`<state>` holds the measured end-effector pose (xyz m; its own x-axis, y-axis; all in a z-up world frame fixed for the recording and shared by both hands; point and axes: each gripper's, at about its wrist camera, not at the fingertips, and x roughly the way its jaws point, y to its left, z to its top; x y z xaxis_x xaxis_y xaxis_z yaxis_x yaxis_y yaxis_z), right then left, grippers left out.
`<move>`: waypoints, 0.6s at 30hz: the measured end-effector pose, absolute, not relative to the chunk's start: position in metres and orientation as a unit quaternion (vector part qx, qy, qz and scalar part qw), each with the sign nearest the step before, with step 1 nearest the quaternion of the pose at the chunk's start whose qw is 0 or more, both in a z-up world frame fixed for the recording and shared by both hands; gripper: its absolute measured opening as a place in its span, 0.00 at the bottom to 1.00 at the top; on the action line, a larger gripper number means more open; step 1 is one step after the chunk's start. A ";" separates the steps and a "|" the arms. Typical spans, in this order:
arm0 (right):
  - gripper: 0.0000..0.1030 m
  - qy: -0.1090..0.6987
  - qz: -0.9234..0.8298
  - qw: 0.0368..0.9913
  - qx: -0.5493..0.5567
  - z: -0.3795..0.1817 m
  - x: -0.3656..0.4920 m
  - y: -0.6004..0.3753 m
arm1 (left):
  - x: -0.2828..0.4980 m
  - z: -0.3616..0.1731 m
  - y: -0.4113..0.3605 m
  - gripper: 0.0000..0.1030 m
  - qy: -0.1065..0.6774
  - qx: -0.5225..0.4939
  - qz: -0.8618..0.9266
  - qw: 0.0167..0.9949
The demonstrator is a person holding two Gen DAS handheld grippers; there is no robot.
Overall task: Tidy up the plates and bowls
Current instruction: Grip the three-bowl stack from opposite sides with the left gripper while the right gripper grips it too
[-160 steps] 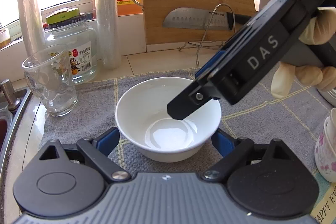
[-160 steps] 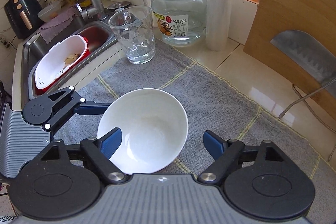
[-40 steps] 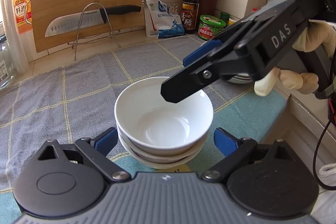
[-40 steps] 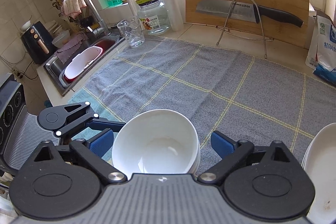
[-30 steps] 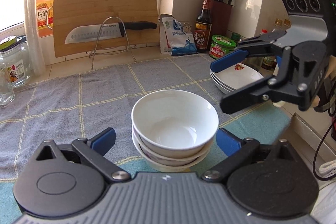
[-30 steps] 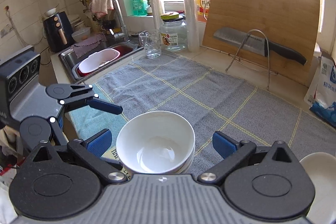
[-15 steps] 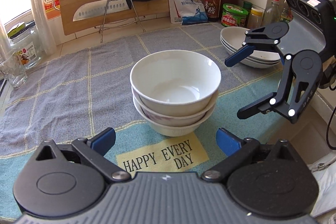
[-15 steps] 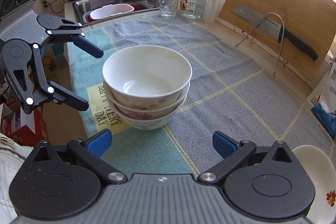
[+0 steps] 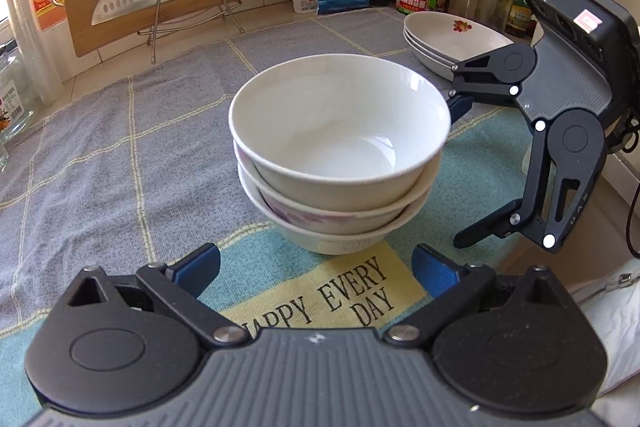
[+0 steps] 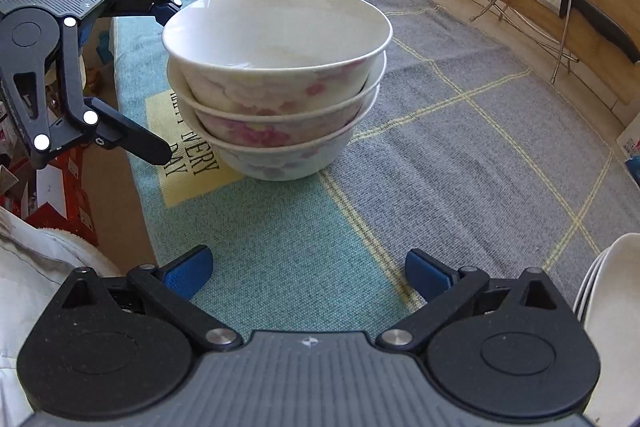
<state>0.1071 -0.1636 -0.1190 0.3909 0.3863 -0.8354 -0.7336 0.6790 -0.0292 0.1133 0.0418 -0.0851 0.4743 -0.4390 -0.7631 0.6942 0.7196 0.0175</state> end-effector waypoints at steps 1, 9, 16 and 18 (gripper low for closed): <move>1.00 0.427 0.345 0.812 -0.200 -0.119 0.106 -0.165 | 0.117 -0.086 0.042 0.98 0.386 0.169 -0.347 0.838; 1.00 0.430 0.326 0.817 -0.203 -0.114 0.106 -0.159 | 0.146 -0.096 0.052 0.98 0.373 0.208 -0.447 0.786; 1.00 0.394 0.355 0.815 -0.233 -0.098 0.107 -0.131 | 0.164 -0.097 0.055 0.96 0.339 0.251 -0.522 0.741; 1.00 0.388 0.361 0.816 -0.231 -0.092 0.111 -0.127 | 0.169 -0.097 0.055 0.96 0.332 0.257 -0.539 0.730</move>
